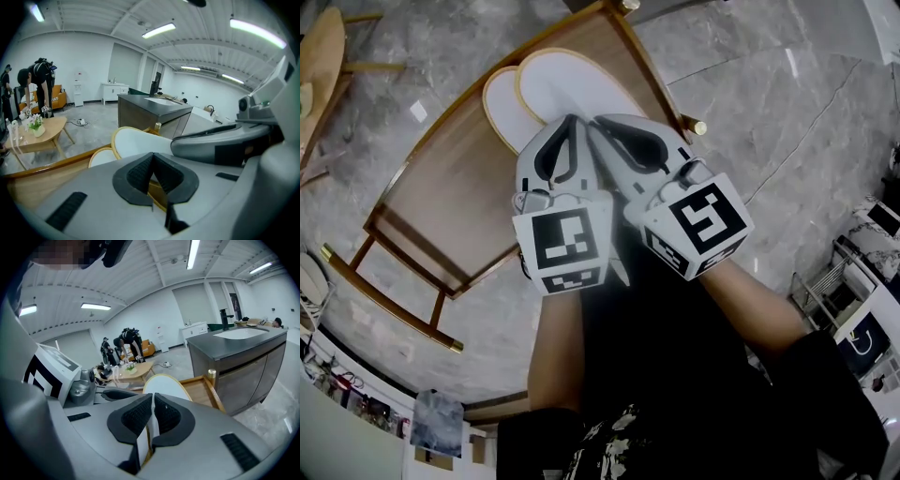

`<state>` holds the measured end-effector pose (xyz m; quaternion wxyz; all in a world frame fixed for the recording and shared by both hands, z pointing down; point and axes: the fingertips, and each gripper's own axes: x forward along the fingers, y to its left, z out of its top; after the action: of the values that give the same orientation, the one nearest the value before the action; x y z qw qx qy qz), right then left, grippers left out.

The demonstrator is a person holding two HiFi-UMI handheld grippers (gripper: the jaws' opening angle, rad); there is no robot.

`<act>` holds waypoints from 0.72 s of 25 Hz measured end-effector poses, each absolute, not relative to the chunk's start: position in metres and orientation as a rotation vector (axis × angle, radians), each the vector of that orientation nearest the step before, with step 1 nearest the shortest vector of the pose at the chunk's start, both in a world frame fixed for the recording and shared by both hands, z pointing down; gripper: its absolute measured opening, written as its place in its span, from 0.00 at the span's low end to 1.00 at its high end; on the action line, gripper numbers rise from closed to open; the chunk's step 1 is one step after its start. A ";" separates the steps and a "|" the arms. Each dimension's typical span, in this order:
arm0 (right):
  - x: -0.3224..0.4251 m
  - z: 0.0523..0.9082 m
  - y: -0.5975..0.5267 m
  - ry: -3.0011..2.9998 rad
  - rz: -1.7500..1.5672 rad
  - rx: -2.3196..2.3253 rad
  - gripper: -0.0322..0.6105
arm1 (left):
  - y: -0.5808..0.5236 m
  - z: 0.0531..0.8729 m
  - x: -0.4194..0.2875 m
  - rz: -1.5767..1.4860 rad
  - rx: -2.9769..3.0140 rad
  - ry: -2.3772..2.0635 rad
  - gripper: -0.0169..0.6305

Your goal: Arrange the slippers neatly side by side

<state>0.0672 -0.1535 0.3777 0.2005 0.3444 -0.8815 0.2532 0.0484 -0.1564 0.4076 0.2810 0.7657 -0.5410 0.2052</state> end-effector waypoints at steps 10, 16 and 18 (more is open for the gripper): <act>0.078 0.408 -0.174 -2.388 0.808 1.054 0.07 | -0.182 0.438 0.055 0.573 1.987 -1.390 0.03; 0.090 0.426 -0.184 -2.350 0.827 1.142 0.07 | -0.184 0.444 0.056 0.576 2.002 -1.379 0.03; 0.093 0.428 -0.188 -2.341 0.824 1.165 0.07 | -0.180 0.437 0.052 0.553 1.998 -1.390 0.03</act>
<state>0.0933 -0.1876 0.4277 0.1986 0.4163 -0.8370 0.2945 0.0525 -0.1801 0.4373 0.3174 0.7591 -0.5282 0.2100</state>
